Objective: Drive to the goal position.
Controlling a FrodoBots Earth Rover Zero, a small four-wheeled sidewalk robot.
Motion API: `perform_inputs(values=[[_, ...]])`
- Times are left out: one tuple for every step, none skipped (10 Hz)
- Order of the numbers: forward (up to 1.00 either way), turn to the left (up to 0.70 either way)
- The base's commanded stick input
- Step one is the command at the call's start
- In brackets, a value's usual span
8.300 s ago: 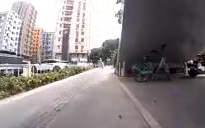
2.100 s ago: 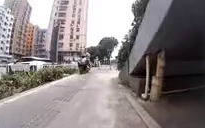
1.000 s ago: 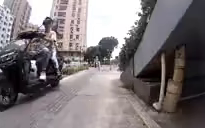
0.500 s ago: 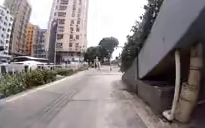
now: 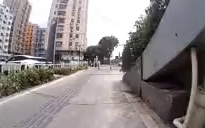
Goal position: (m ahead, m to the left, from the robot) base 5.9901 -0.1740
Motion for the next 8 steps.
perform_inputs(values=[[0.45,0.0],[0.45,0.0],[0.45,0.0],[0.45,0.0],[0.45,0.0],[0.45,0.0],[0.45,0.0],[0.45,0.0]])
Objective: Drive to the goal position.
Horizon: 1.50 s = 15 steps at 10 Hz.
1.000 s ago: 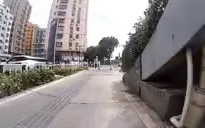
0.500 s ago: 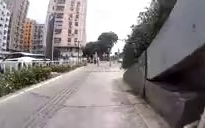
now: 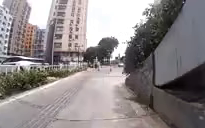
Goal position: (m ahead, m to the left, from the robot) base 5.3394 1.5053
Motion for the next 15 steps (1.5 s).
perform_inputs(values=[[0.45,0.0],[0.45,0.0],[0.45,0.0],[0.45,0.0],[0.45,0.0],[0.45,0.0],[0.45,0.0],[0.45,0.0],[0.45,0.0],[0.45,0.0],[0.45,0.0],[0.45,0.0],[0.45,0.0],[0.45,0.0],[0.45,0.0]])
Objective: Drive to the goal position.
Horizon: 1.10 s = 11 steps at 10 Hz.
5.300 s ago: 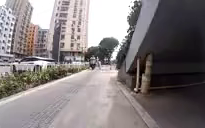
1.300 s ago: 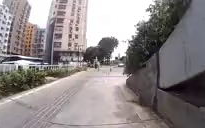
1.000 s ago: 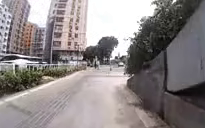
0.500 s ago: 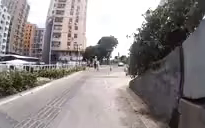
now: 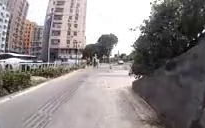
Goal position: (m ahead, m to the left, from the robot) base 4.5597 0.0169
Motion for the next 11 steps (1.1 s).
perform_inputs(values=[[0.45,0.0],[0.45,0.0],[0.45,0.0],[0.45,0.0],[0.45,0.0],[0.45,0.0],[0.45,0.0],[0.45,0.0],[0.45,0.0],[0.45,0.0],[0.45,0.0]])
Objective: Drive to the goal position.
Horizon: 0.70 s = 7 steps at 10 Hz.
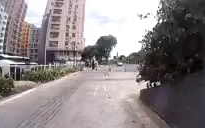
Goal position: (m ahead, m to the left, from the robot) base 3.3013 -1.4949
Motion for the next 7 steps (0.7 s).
perform_inputs(values=[[0.45,0.0],[0.45,0.0],[0.45,0.0],[0.45,0.0],[0.45,0.0],[0.45,0.0],[0.45,0.0]])
